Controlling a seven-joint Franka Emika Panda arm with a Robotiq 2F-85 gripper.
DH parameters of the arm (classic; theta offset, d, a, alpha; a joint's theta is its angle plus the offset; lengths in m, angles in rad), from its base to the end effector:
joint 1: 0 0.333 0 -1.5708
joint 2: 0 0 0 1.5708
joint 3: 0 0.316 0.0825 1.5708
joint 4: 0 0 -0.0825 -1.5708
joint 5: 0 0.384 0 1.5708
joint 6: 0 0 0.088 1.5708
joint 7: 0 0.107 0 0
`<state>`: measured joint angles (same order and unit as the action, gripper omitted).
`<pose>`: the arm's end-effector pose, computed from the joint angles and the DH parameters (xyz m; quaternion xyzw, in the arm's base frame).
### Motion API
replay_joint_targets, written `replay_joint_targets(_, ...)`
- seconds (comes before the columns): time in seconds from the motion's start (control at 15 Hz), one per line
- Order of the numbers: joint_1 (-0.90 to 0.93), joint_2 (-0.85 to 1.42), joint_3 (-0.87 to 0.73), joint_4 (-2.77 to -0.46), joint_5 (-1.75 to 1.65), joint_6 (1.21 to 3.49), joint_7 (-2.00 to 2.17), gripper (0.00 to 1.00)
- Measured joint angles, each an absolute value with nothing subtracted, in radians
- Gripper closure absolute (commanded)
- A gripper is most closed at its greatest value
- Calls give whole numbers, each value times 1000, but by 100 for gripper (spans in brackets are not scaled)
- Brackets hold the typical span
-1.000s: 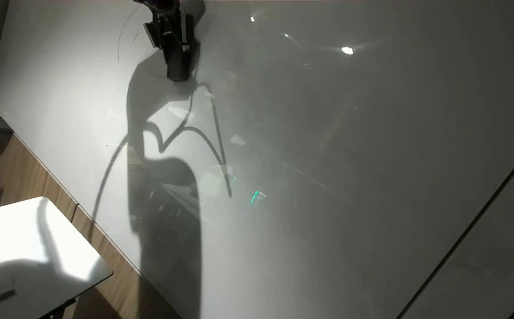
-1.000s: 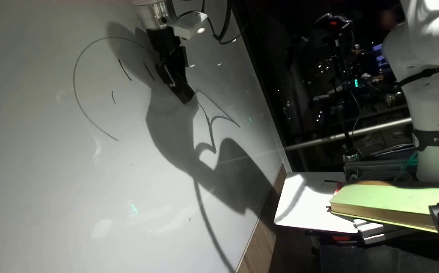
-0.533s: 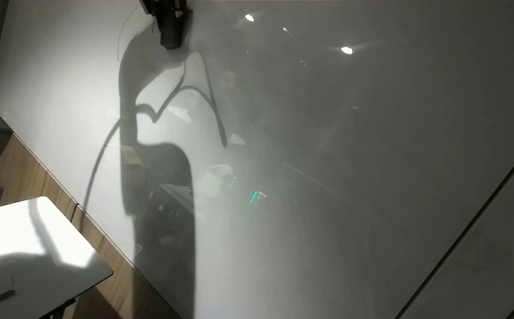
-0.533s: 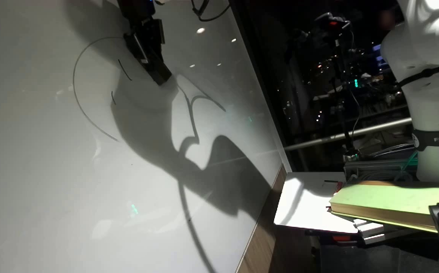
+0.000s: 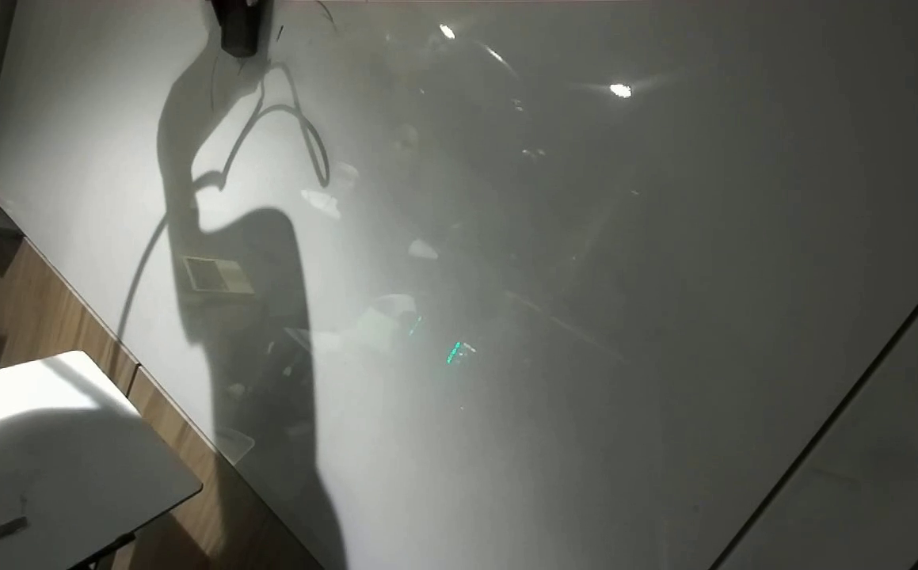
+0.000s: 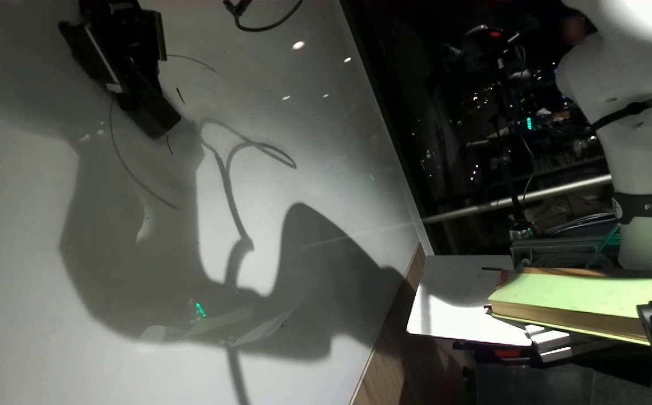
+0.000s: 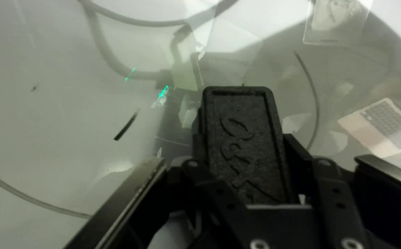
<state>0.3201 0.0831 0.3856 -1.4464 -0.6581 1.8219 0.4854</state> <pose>0.4974 0.3428 0.6812 0.9317 0.1333 0.2889 0.1750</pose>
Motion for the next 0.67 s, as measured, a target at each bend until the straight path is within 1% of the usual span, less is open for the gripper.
replay_joint_targets(0.33, 356, 130, 368, -1374, -658, 1755, 485, 70)
replay_joint_targets(0.67, 366, 140, 361, -1376, -657, 1750, 486, 70)
